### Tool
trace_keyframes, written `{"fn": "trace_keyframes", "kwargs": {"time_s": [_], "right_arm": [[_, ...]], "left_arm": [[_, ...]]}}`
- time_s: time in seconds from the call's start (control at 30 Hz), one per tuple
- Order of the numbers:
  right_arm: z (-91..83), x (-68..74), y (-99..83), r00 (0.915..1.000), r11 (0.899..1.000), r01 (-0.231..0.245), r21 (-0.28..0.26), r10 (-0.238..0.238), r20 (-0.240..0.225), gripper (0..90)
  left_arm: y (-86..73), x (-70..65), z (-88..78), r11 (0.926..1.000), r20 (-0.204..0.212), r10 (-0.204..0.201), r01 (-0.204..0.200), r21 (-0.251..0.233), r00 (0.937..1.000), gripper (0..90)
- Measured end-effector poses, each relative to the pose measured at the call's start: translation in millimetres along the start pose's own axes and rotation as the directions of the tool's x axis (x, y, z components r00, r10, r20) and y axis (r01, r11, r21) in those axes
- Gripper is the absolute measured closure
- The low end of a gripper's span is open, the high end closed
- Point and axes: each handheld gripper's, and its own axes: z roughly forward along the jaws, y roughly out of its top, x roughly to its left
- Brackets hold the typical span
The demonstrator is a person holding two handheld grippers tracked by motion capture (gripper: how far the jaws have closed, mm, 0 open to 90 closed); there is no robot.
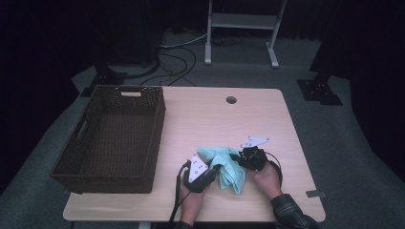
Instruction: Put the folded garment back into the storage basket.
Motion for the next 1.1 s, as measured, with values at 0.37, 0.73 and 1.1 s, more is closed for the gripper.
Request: {"fn": "trace_keyframes", "kwargs": {"time_s": [0.37,0.73,1.1], "right_arm": [[-3.6,7.2,12.9,0.9997,1.0,-0.002,-0.001,0.002,-0.026,79.9],[-18.5,16.9,37.2,0.999,0.999,-0.014,-0.037,0.012,-0.042,79.9],[-32.8,27.4,75.0,0.9995,0.996,-0.001,-0.084,-0.002,-0.033,79.9]], "left_arm": [[26.6,5.3,-6.1,0.9981,-0.005,0.007,-0.007,-0.061,1.0,76.7],[57.5,11.6,-17.8,0.9964,-0.017,0.018,-0.02,-0.083,0.9997,76.6],[98.2,30.3,-33.0,0.993,-0.024,0.013,-0.016,-0.117,0.9996,76.6]]}}
